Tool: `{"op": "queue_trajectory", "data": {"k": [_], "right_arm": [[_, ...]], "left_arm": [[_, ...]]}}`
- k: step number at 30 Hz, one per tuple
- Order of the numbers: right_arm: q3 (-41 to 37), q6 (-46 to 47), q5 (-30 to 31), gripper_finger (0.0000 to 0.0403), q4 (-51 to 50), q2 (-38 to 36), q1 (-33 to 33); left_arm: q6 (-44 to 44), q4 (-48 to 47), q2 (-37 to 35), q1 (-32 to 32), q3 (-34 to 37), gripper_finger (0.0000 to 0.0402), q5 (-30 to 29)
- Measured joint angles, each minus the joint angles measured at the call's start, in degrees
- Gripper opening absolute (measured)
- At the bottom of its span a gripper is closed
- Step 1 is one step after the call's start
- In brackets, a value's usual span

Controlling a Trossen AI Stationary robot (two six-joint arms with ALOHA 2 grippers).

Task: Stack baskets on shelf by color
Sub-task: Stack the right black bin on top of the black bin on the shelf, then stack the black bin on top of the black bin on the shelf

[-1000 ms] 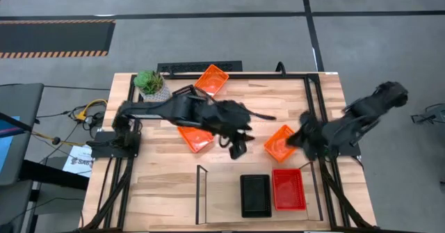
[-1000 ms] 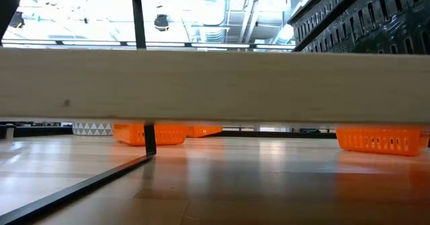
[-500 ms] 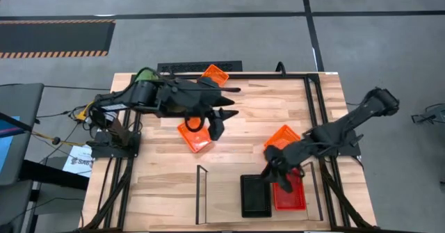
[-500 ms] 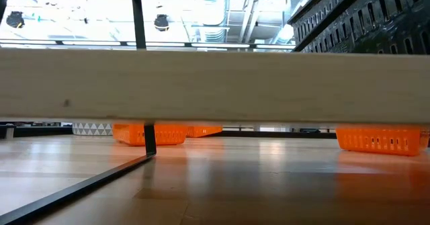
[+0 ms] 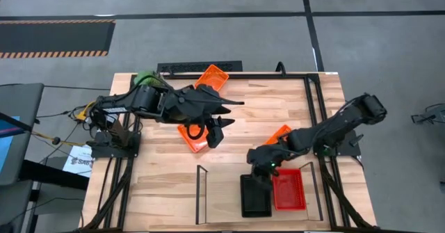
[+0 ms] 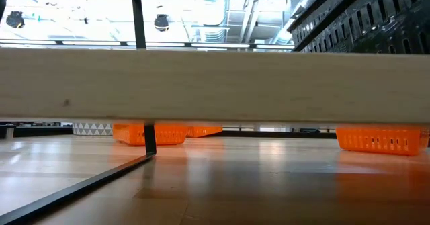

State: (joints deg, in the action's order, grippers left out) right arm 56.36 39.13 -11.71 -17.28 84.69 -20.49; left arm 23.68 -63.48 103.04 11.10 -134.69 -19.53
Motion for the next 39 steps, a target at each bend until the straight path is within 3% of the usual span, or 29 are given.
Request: {"op": "queue_trajectory", "data": {"k": [8, 15, 18, 25, 29, 39], "right_arm": [[0.0, 0.2, -2.3, 0.0118, 0.6, 0.5, 1.8], [2.0, 3.1, -4.7, 0.0118, 0.9, -9.7, 2.7], [3.3, 4.6, -4.4, 0.0118, 1.2, -16.0, 2.6], [4.0, 6.3, 7.0, 0.0118, 1.1, -28.5, -0.4], [4.0, 6.0, 13.7, 0.0118, 0.5, -32.9, -4.0], [4.0, 6.0, 26.6, 0.0118, -7.1, -34.9, -12.8]], "left_arm": [[0.5, -3.5, 0.1, 0.3, 0.0, 0.0149, -3.0], [5.4, -12.0, 0.7, -0.6, -0.1, 0.0149, -16.8], [7.1, -16.9, 2.2, -2.7, -0.1, 0.0149, -17.6], [11.0, -26.7, 11.2, -10.8, 0.0, 0.0149, -15.9], [7.1, -24.3, 15.6, -14.7, 2.7, 0.0149, -8.9], [5.4, -13.4, 16.8, -21.2, 18.7, 0.0149, -5.1]]}}
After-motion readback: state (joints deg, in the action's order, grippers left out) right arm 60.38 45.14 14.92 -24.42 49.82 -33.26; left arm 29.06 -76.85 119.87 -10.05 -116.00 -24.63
